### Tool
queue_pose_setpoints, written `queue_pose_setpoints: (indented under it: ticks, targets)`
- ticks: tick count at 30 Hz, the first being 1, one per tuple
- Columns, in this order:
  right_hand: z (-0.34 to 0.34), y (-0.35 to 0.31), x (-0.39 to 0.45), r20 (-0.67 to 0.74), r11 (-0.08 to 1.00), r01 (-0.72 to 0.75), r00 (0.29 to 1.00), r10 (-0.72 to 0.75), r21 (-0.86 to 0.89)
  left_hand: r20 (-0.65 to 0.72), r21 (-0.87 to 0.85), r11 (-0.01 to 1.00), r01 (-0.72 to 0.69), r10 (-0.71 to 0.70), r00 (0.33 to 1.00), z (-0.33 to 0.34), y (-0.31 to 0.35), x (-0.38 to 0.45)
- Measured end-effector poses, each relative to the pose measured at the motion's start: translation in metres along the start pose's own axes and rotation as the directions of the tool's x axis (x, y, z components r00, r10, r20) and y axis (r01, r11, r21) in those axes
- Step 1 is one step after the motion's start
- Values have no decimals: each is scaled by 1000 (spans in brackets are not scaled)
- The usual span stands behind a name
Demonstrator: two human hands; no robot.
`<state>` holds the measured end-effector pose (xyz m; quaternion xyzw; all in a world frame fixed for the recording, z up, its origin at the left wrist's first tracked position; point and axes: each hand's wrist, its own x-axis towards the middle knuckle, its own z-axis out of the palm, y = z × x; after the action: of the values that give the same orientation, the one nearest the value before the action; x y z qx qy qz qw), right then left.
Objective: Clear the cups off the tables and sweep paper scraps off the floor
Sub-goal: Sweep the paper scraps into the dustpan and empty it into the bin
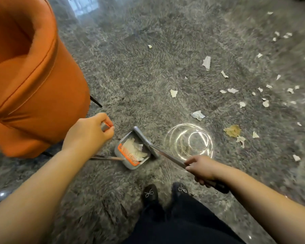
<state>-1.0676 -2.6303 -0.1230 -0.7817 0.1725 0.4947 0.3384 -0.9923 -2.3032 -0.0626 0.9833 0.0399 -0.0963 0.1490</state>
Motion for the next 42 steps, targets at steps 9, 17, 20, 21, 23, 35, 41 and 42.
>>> queue_pose_setpoints:
  ticks: [9, 17, 20, 21, 23, 35, 41, 42]
  targets:
    - [-59, 16, 0, -241, 935, 26, 968, 64, 353, -32, 16, 976, -217, 217, 976, -6, 68, 71]
    - [-153, 46, 47, -369, 861, 3, 904, 214, 508, 69, 78, 902, -424, 420, 905, 9, 152, 171]
    - [-196, 67, 67, -406, 863, -21, 877, 258, 504, 90, 123, 858, -499, 491, 866, 19, 194, 208]
    - [-208, 72, 72, -409, 866, -27, 873, 264, 500, 110, 137, 843, -520, 509, 854, 22, 209, 218]
    - [-234, 84, 83, -408, 875, -55, 870, 278, 481, 167, 161, 818, -553, 529, 832, 29, 242, 238]
    - [-284, 66, 122, -184, 939, -185, 952, 245, 289, 286, 219, 752, -622, 560, 778, 49, 358, 308]
    - [-273, 45, 108, -164, 886, -98, 968, 191, 453, 285, 200, 732, -651, 593, 753, 48, 358, 325]
    - [-273, 41, 105, -161, 878, -89, 969, 185, 469, 286, 186, 738, -649, 591, 754, 47, 354, 329]
